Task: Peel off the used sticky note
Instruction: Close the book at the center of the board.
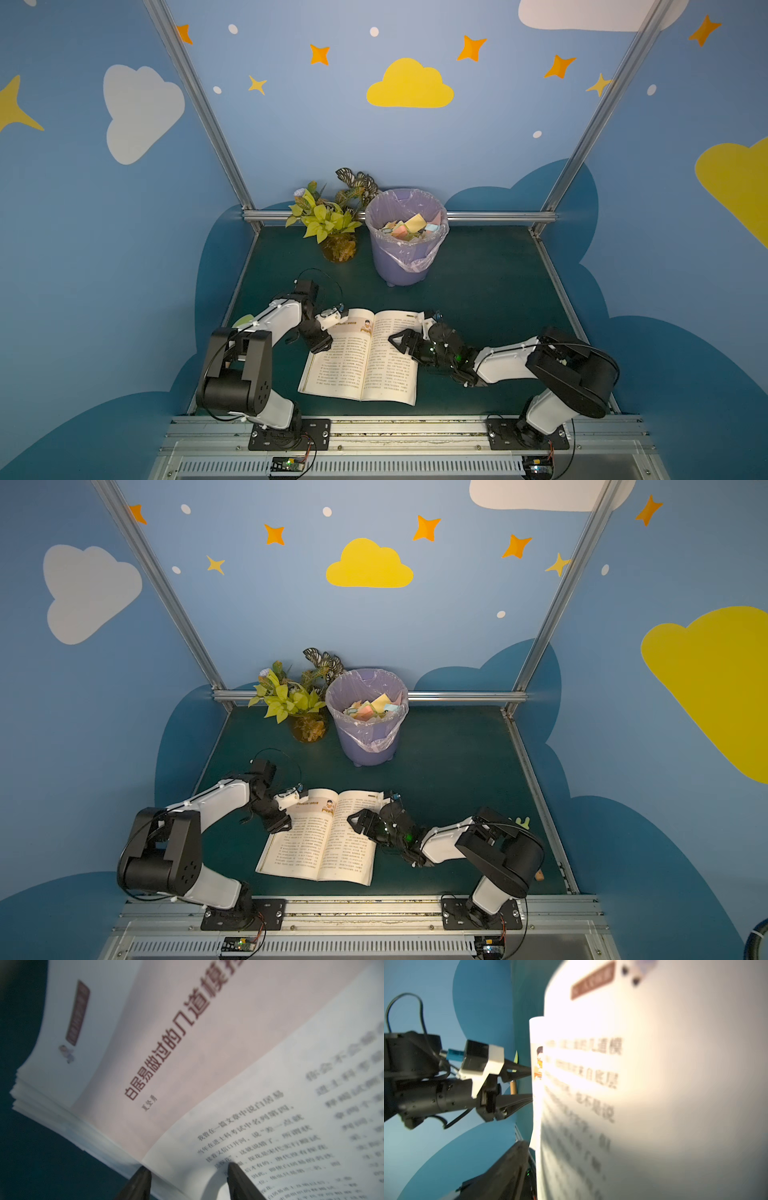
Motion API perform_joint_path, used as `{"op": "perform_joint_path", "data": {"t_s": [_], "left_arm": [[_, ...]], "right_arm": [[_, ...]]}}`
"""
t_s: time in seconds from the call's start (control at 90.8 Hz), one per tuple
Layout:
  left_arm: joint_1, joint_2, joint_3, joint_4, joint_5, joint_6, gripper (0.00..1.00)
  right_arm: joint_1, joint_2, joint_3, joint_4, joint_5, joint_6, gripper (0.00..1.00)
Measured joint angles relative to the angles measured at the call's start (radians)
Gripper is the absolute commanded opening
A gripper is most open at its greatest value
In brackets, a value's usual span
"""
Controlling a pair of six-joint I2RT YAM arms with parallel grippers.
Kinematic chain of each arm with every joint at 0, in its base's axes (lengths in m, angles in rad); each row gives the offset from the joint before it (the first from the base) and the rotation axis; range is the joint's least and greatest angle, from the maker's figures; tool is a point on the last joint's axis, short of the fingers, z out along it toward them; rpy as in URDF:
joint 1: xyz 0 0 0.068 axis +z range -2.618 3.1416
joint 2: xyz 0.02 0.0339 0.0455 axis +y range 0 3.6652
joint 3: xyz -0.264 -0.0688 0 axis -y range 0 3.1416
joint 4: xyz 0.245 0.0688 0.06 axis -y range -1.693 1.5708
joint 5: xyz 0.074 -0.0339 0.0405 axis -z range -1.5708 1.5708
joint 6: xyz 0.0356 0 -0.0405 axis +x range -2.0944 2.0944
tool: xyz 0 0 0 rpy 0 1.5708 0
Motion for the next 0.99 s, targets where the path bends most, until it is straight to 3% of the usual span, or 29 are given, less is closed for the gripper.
{"op": "perform_joint_path", "data": {"t_s": [0.22,0.33,0.385,0.551,0.705,0.793,0.991], "left_arm": [[-0.004,-0.011,-0.011,0.009,-0.004,0.000,0.62],[-0.012,-0.017,-0.014,0.010,-0.007,-0.002,0.62],[-0.023,-0.021,-0.019,0.010,-0.008,-0.005,0.62],[-0.055,-0.040,-0.022,-0.018,0.015,-0.015,0.62],[-0.028,-0.061,-0.011,-0.078,0.093,-0.014,0.61],[0.010,-0.071,0.003,-0.114,0.139,-0.003,0.61],[0.187,-0.102,0.073,-0.204,0.253,0.040,0.61]], "right_arm": [[0.072,-0.191,0.056,-0.155,0.028,-0.070,0.67],[0.087,-0.265,0.080,-0.236,0.065,-0.108,0.52],[0.093,-0.279,0.082,-0.278,0.086,-0.121,0.50],[0.119,-0.266,0.098,-0.388,0.126,-0.154,0.61],[0.185,-0.198,0.272,-0.523,0.164,-0.207,0.66],[0.223,-0.165,0.393,-0.584,0.194,-0.244,0.78],[0.262,-0.011,0.623,-0.656,0.199,-0.312,0.87]]}}
